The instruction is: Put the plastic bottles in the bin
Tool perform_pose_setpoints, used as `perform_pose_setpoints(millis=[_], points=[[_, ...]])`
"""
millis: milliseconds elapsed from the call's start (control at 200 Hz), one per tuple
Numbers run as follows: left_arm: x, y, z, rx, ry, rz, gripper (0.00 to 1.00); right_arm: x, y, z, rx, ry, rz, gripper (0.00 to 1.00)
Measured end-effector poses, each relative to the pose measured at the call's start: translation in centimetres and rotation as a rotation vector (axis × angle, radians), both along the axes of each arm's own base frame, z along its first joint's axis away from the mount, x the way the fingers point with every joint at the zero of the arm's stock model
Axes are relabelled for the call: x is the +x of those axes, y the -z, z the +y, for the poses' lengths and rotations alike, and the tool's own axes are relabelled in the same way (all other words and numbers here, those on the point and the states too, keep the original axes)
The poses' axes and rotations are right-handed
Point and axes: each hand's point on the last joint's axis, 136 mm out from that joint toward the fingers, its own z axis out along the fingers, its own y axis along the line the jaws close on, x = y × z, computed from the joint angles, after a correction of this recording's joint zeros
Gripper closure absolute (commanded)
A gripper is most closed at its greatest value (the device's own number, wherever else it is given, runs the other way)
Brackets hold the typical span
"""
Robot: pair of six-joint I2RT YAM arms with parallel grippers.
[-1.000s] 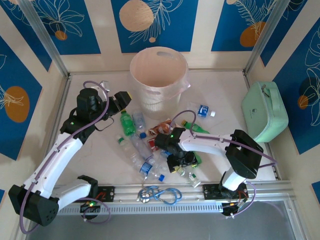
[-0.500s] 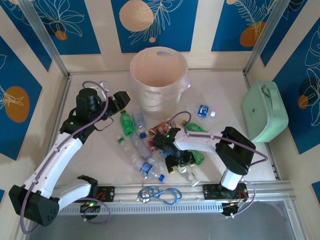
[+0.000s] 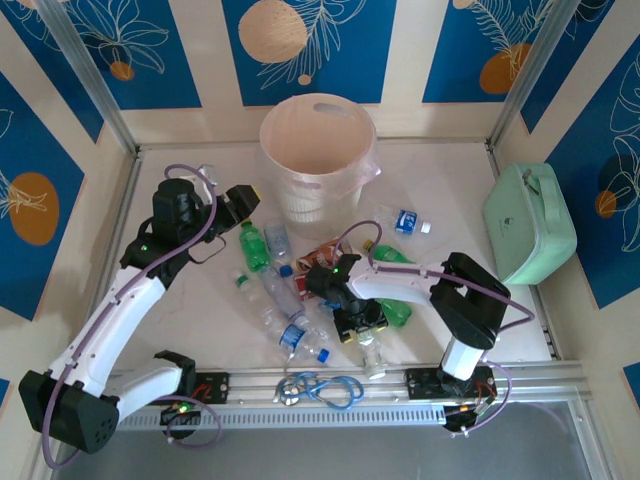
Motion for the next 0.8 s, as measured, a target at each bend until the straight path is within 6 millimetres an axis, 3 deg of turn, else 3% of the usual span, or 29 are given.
perform_pose_setpoints(millis=[255,525,800], points=[[0.1,-0.4,0.0,-0.018,-0.001,-0.005,0.32,1.5,-3.8,1.2,0.082,-0.009,-0.129,0.40],[0.0,-0.4,-0.1,-0.025,0.006,-0.002,0.32,2.7,-8.3,-0.3,0.130,0.050,-0.277,0.42],[-0.2,-1.7,-1.0,-0.072,0.051,-0.034,0.32,6.2,-18.8,-2.9,0.575,0.302,-0.554,0.45]])
